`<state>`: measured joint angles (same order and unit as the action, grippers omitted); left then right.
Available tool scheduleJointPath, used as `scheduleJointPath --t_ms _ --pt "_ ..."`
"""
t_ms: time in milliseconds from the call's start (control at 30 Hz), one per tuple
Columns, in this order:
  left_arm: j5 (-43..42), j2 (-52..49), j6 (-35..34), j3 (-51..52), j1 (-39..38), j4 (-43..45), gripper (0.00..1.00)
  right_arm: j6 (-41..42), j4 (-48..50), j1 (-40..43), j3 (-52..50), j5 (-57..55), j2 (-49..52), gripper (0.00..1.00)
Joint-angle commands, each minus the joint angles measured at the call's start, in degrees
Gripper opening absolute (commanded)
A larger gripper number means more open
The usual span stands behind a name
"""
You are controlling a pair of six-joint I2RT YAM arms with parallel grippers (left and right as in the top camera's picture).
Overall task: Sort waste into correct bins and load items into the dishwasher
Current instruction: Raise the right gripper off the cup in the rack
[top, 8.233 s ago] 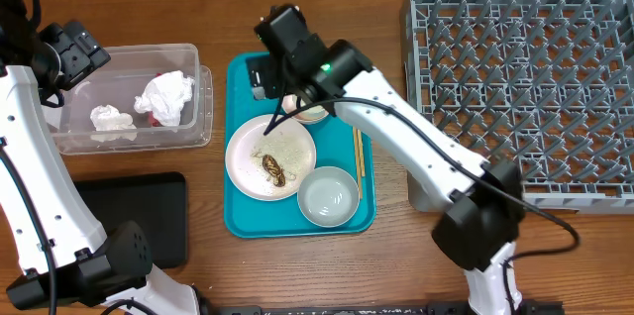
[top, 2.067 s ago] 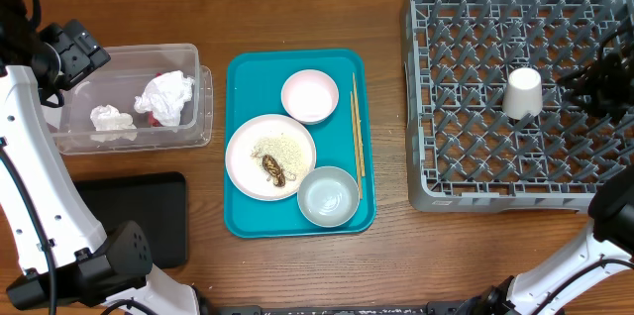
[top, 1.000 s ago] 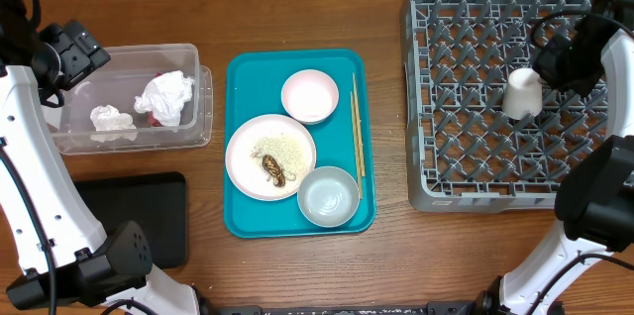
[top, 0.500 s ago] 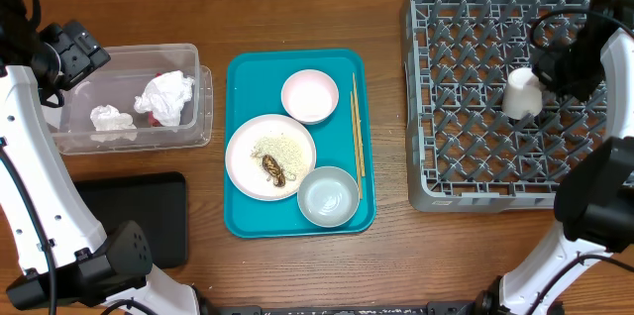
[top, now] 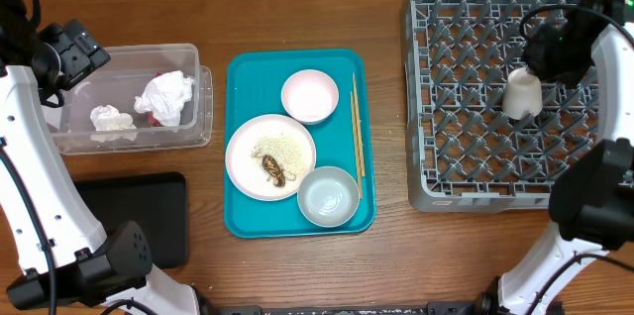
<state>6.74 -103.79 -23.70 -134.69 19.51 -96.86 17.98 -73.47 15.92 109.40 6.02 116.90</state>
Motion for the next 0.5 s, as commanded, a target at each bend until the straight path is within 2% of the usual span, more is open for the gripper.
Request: scheduleJointPath --t_ms 0,200,267,467 --pt "0.72 0.09 -0.55 -0.02 -0.04 0.07 1.00 0.31 -1.03 0.11 1.18 -4.57 1.57 0.04" --pt "0.72 0.09 -0.55 -0.02 -0.04 0.07 1.00 0.57 -2.86 0.72 1.25 -5.18 1.36 0.04" --pt "0.72 0.09 -0.55 -0.02 -0.04 0.07 1.00 3.02 -4.59 1.11 1.38 -6.19 0.83 0.04" --pt "0.72 0.09 -0.55 -0.02 -0.04 0.07 1.00 4.63 -6.27 1.44 1.38 -6.16 -5.31 0.04"
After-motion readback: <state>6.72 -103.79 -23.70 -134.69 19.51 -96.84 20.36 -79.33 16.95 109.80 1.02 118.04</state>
